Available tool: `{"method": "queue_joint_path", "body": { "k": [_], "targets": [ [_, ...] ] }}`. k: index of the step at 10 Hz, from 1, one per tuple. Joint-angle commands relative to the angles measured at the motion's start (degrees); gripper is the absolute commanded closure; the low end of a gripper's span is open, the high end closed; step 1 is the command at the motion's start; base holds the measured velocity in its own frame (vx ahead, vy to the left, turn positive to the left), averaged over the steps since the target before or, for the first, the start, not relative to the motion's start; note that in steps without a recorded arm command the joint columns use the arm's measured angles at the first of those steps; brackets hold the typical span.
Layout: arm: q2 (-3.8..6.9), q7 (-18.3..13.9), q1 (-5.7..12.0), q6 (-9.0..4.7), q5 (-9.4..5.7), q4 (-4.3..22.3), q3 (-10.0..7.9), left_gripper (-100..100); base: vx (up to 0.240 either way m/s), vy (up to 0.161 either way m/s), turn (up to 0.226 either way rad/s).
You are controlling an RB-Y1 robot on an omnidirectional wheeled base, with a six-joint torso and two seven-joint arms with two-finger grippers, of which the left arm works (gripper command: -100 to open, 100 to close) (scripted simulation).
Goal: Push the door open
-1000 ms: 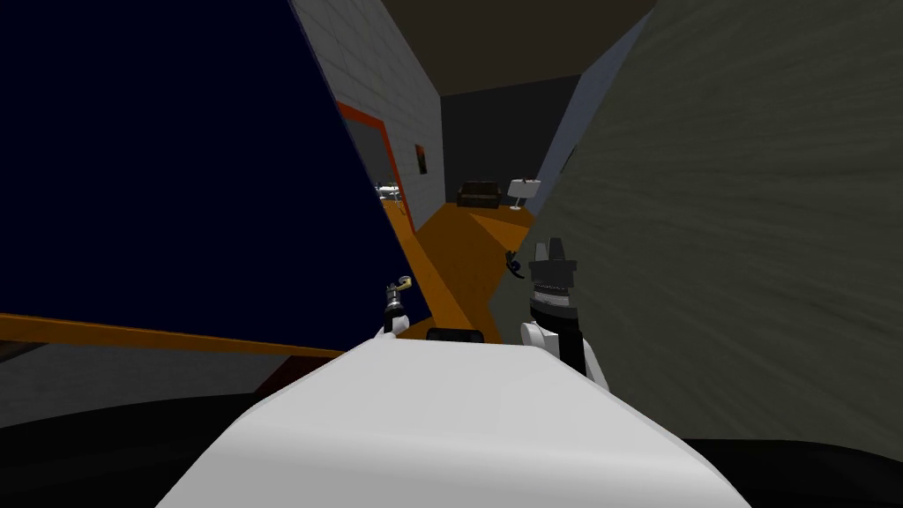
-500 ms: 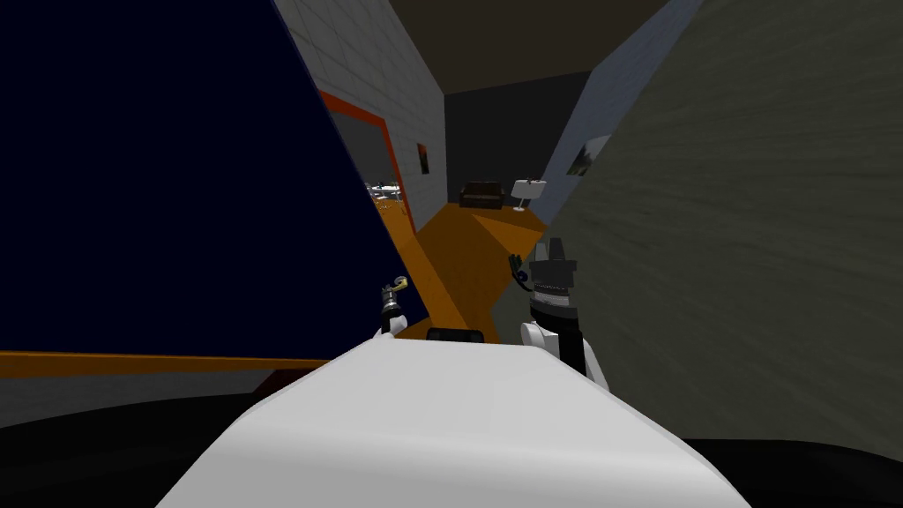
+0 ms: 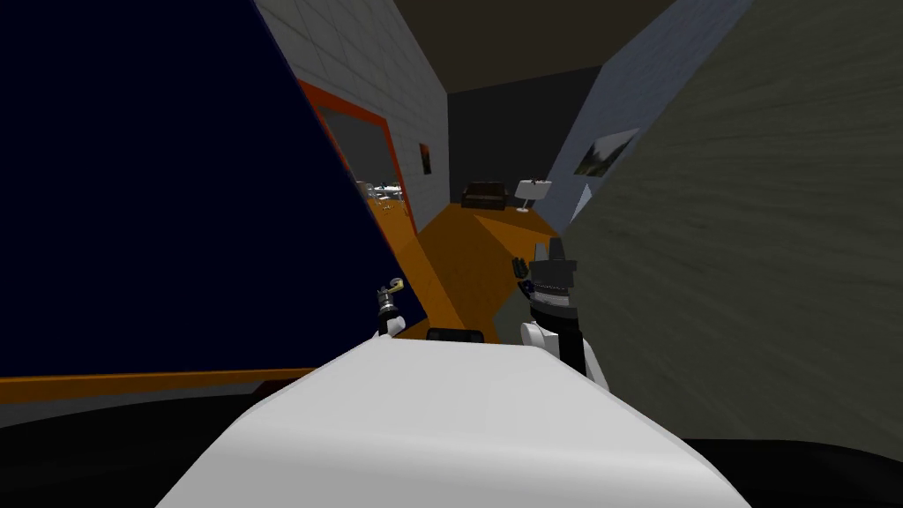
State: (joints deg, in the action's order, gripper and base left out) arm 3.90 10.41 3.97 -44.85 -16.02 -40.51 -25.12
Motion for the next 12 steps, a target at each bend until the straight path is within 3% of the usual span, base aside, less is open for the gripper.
{"method": "queue_joint_path", "body": {
  "k": [1,10,12],
  "targets": [
    [0.28,0.21,0.15,-0.01,-0.36,-0.25,-0.52,100,0.18,0.0,0.042],
    [-0.11,2.19,0.17,-0.27,-3.34,-0.43,-5.18,100,0.181,0.018,0.032],
    [0.64,2.58,-0.72,-0.15,-4.1,-0.76,-6.6,100,0.099,0.026,0.049]
  ]
}}
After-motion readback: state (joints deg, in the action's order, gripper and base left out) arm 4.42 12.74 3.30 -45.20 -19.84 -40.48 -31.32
